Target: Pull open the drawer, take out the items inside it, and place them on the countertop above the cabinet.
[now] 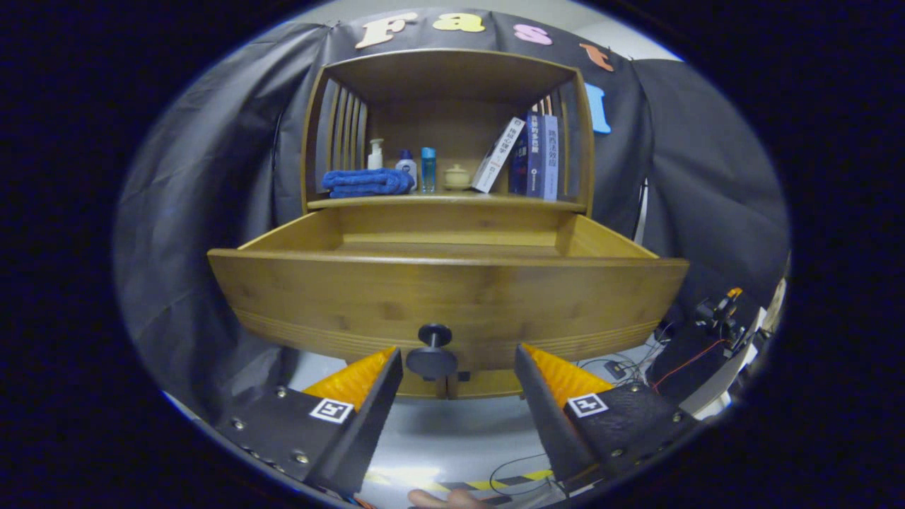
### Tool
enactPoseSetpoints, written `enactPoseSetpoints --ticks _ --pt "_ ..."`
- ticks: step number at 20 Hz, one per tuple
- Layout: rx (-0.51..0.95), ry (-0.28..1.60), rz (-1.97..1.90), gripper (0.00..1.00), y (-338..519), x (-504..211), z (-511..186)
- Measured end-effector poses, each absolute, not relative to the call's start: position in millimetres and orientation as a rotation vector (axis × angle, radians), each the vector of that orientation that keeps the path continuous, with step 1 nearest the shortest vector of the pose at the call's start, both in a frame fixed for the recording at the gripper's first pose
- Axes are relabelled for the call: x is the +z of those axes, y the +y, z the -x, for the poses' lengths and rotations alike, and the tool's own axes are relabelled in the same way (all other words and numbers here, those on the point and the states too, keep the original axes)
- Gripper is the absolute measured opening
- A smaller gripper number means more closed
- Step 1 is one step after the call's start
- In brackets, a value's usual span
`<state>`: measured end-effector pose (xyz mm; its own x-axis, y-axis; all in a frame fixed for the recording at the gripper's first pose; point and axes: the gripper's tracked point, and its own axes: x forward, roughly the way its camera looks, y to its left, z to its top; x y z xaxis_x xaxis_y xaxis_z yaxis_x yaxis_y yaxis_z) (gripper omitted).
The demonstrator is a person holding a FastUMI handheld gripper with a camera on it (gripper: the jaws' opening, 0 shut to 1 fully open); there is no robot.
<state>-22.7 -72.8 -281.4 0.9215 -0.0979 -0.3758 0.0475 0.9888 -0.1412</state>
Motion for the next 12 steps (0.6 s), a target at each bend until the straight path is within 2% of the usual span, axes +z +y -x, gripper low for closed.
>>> enactPoseSetpoints --ticks 7,12 --pt "-0.123 0.330 0.055 0.94 -75 -197 3" --pt "-0.076 0.427 0.059 0.94 -50 -191 -52"
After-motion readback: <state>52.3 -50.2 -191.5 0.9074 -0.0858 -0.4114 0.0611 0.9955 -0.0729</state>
